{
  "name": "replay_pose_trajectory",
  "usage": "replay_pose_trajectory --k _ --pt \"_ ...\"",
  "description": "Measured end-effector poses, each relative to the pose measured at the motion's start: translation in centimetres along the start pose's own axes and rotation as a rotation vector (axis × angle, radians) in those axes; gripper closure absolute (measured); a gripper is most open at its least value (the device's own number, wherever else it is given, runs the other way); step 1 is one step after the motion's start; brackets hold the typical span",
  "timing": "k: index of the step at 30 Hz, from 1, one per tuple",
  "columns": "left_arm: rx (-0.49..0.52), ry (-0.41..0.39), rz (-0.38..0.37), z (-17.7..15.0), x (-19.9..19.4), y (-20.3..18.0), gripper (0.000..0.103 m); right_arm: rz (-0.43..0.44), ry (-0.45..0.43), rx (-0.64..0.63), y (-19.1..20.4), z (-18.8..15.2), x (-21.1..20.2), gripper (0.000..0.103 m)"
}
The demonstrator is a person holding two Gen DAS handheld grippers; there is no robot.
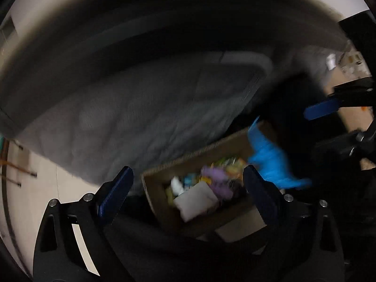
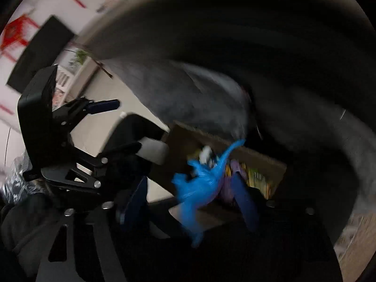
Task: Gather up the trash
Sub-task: 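Carry both items down to the cardboard box and release them, then grasp the white crumpled tissue with the right gripper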
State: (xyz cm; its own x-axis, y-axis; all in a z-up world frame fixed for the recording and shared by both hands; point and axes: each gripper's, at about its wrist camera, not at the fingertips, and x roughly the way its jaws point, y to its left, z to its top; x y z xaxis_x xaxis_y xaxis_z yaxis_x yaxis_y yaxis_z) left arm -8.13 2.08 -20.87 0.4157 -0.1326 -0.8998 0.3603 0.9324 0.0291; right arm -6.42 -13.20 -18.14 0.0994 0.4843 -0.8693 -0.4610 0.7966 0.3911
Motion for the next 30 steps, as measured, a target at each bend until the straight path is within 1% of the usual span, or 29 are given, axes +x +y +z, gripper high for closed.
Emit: replay_pose_trajectory --k 1,3,5,6,8,9,10,11,12,13,14,15,16,17,18,20,22,23,24,25,26,29,30 --pt "-0.013 0.010 0.000 -0.1 0.2 0.2 0.011 0.002 -0.018 -0.001 0.1 -0.1 -0.9 0.036" --pt "-0.031 -0.013 -0.015 -0.2 -1.0 0.7 0.011 0.012 -0.056 -0.023 0.6 0.0 -3.2 0.036" --pt "-0.048 -0.060 -0.042 0.2 -3.5 1.1 0.011 0.042 -0.152 -0.067 1.5 0.7 -7.3 0.035" --pt "-0.055 -0.092 -0.060 0.4 -4.9 1.2 0.011 0.043 -0.195 -0.086 1.4 0.9 -9.1 0.032" --pt "-0.064 -0.181 -0.087 1.6 -8.2 1.6 0.011 -0.001 -0.321 -0.134 1.8 2.9 -12.5 0.029" --pt "-0.066 -0.235 -0.092 2.6 -9.9 1.8 0.011 -0.047 -0.378 -0.164 1.7 4.7 -13.8 0.029" --pt "-0.065 -0.272 -0.093 3.5 -10.8 1.9 0.011 -0.081 -0.405 -0.178 1.3 6.2 -14.1 0.029" --pt "-0.063 -0.326 -0.086 4.6 -12.1 2.1 0.011 -0.127 -0.440 -0.188 0.9 8.2 -14.4 0.029" --pt "-0.062 -0.358 -0.077 5.6 -12.6 2.1 0.010 -0.148 -0.460 -0.189 0.5 9.5 -14.3 0.029" --pt "-0.061 -0.388 -0.061 6.8 -12.9 2.4 0.010 -0.160 -0.480 -0.189 0.1 11.8 -14.1 0.029" --pt "-0.070 -0.414 -0.028 8.4 -13.0 2.4 0.010 -0.154 -0.481 -0.180 -0.3 13.3 -13.9 0.029" --pt "-0.079 -0.426 -0.011 9.2 -13.0 2.6 0.010 -0.134 -0.468 -0.160 -0.5 15.4 -13.2 0.030" --pt "-0.094 -0.441 0.001 10.4 -12.9 2.9 0.010 -0.104 -0.460 -0.146 -0.7 16.5 -12.6 0.030" --pt "-0.110 -0.447 0.014 10.9 -13.0 3.4 0.010 -0.054 -0.445 -0.117 -0.7 17.9 -11.9 0.033" --pt "-0.128 -0.451 0.025 11.4 -13.0 3.7 0.010 -0.034 -0.426 -0.095 -0.7 18.8 -11.4 0.034" --pt "-0.159 -0.459 0.028 12.1 -12.9 4.5 0.010 -0.047 -0.384 -0.049 -0.1 20.6 -9.7 0.037" --pt "-0.172 -0.464 0.032 12.0 -12.9 5.6 0.010 -0.086 -0.386 -0.037 0.4 21.8 -8.4 0.037" --pt "-0.173 -0.461 0.043 12.3 -12.8 6.2 0.010 -0.130 -0.406 -0.042 0.8 22.3 -8.1 0.038" --pt "-0.172 -0.456 0.056 12.4 -12.8 6.5 0.010 -0.173 -0.408 -0.056 1.2 22.7 -7.7 0.044" --pt "-0.171 -0.451 0.069 12.5 -12.7 6.9 0.010 -0.194 -0.399 -0.064 1.4 23.0 -7.5 0.051" --pt "-0.170 -0.452 0.086 12.9 -12.4 7.4 0.010 -0.202 -0.384 -0.081 1.8 23.0 -7.3 0.075" --pt "-0.194 -0.439 0.126 14.2 -11.6 9.1 0.010 -0.209 -0.375 -0.114 1.7 21.8 -7.5 0.075" --pt "-0.205 -0.429 0.116 14.8 -11.1 9.7 0.010 -0.196 -0.374 -0.107 1.4 21.1 -7.8 0.075"
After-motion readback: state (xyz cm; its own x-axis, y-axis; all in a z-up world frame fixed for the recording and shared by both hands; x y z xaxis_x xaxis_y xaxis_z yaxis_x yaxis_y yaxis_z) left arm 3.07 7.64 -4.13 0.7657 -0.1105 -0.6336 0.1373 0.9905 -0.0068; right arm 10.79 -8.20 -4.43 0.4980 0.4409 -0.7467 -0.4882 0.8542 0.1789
